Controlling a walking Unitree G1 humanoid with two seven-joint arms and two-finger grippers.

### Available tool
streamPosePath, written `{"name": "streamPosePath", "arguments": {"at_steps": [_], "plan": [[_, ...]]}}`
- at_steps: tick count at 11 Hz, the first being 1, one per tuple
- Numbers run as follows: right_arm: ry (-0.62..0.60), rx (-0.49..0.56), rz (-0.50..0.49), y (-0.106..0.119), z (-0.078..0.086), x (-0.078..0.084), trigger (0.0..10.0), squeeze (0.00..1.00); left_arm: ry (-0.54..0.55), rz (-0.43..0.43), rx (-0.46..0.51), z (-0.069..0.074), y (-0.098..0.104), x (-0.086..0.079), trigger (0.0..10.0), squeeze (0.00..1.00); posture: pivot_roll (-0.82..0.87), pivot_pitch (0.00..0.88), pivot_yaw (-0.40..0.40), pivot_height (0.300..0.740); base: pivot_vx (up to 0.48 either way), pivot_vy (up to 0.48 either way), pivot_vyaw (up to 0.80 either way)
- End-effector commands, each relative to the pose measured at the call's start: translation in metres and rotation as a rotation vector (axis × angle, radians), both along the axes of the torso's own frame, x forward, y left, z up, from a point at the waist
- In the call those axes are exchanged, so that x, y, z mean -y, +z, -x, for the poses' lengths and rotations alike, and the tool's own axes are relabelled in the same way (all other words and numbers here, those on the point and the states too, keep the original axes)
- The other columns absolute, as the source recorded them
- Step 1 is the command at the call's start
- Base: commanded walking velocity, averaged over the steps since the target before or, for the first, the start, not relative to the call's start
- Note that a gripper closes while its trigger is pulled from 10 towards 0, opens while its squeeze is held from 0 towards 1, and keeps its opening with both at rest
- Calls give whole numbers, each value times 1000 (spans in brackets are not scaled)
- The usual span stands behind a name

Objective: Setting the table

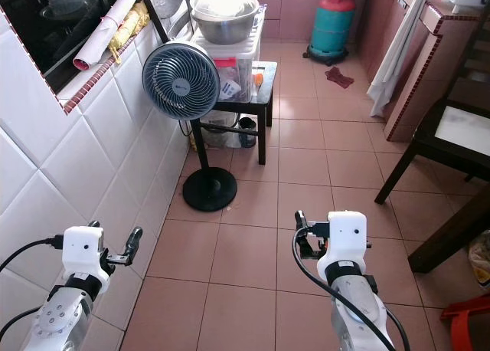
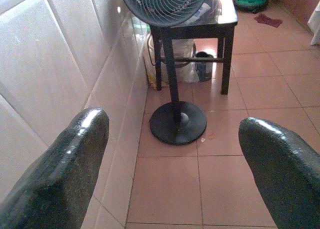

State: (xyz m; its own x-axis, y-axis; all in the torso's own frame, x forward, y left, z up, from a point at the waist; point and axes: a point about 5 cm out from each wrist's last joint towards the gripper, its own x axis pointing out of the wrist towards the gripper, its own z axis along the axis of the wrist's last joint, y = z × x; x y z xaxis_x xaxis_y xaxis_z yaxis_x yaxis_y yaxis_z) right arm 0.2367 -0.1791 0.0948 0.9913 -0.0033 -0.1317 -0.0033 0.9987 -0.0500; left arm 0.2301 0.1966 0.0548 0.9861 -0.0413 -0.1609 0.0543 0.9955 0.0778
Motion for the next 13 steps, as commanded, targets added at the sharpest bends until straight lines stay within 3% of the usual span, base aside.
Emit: {"name": "streamPosePath", "arguments": {"at_steps": [1, 7, 9, 13], "plan": [[-36, -23, -76, -9, -31, -20, 10000, 0, 1, 2, 39, -27, 8, 16, 10000, 0, -29, 75, 66, 740, 0, 0, 0], [-36, -23, -76, -9, -31, -20, 10000, 0, 1, 2, 39, -27, 8, 16, 10000, 0, -29, 75, 66, 740, 0, 0, 0], [43, -9, -120, -8, -30, -29, 10000, 0, 23, -18, 53, -30, 8, 20, 10000, 0, -45, 82, 56, 740, 0, 0, 0], [42, -3, -135, -9, -30, -30, 10000, 0, 25, -35, 52, -31, 7, 21, 10000, 0, -51, 84, 60, 740, 0, 0, 0]]}}
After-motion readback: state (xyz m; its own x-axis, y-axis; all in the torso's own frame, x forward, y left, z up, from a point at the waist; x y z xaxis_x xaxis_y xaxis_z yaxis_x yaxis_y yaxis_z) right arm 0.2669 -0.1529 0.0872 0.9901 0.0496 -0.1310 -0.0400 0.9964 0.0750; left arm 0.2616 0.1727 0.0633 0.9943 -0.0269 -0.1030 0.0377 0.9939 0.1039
